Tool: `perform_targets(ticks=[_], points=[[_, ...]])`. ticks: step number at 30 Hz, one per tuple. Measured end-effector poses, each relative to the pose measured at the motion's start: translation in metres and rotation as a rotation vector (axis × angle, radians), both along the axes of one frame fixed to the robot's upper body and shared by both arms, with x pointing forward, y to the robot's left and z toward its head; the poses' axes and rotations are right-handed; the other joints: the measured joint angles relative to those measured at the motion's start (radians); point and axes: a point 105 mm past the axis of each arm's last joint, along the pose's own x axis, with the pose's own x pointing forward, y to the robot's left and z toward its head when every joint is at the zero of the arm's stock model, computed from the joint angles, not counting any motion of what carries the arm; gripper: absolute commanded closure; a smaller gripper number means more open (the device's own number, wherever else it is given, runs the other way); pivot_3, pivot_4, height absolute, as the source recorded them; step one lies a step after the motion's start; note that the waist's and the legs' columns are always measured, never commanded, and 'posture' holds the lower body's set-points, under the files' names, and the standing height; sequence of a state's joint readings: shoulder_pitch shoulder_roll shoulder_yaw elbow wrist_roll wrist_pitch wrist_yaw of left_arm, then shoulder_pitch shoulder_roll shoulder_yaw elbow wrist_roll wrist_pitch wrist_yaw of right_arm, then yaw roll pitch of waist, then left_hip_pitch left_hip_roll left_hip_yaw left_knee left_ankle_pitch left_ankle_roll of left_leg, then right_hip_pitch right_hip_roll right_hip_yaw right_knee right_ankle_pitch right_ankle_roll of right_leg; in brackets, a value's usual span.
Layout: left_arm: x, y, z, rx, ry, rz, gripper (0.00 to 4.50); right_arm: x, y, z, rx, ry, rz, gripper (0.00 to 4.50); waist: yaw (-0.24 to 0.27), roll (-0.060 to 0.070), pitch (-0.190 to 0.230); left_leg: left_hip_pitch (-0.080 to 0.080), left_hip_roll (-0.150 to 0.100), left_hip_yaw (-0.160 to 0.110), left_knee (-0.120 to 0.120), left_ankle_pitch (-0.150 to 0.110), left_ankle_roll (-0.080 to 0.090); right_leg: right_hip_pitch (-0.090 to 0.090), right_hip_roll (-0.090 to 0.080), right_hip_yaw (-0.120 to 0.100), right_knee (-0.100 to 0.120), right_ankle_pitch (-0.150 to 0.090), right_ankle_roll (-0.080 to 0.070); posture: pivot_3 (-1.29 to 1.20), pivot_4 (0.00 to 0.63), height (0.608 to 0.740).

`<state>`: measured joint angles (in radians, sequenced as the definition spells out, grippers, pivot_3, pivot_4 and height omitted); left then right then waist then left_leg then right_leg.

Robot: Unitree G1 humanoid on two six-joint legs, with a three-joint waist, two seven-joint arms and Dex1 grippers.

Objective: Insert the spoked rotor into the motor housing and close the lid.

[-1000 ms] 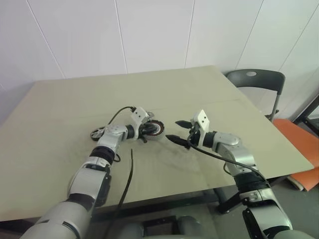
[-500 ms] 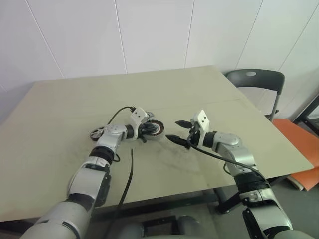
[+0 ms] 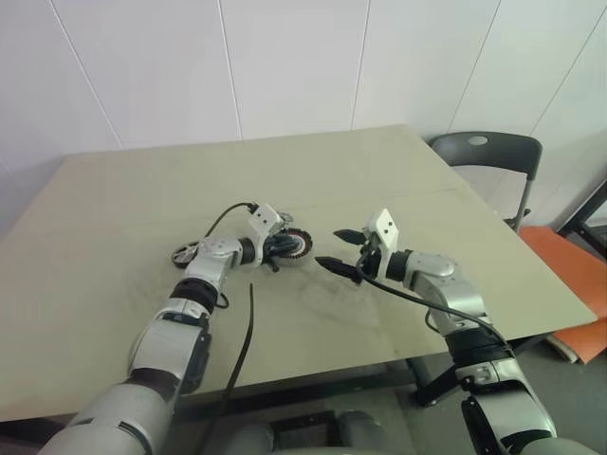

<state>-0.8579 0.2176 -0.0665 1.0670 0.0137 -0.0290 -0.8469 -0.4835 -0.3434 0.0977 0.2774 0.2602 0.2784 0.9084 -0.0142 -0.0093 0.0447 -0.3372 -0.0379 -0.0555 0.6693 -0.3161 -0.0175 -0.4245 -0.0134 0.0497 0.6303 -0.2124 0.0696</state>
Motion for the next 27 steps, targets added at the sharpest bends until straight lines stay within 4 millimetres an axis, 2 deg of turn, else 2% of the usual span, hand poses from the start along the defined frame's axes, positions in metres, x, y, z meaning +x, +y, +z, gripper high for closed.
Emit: perform_targets(ticks=[27], points=[[0.0, -0.0002, -0.0006, 0.008, -0.002, 0.0, 3.8, -0.0005, -0.0003, -0.001, 0.0, 0.003, 0.0, 0.0, 0.0, 0.0, 0.0, 0.0, 0.0, 0.0, 0.0, 0.0, 0.0, 0.0, 0.0, 0.0, 0.0, 0.0, 0.0, 0.0, 0.0, 0.74]])
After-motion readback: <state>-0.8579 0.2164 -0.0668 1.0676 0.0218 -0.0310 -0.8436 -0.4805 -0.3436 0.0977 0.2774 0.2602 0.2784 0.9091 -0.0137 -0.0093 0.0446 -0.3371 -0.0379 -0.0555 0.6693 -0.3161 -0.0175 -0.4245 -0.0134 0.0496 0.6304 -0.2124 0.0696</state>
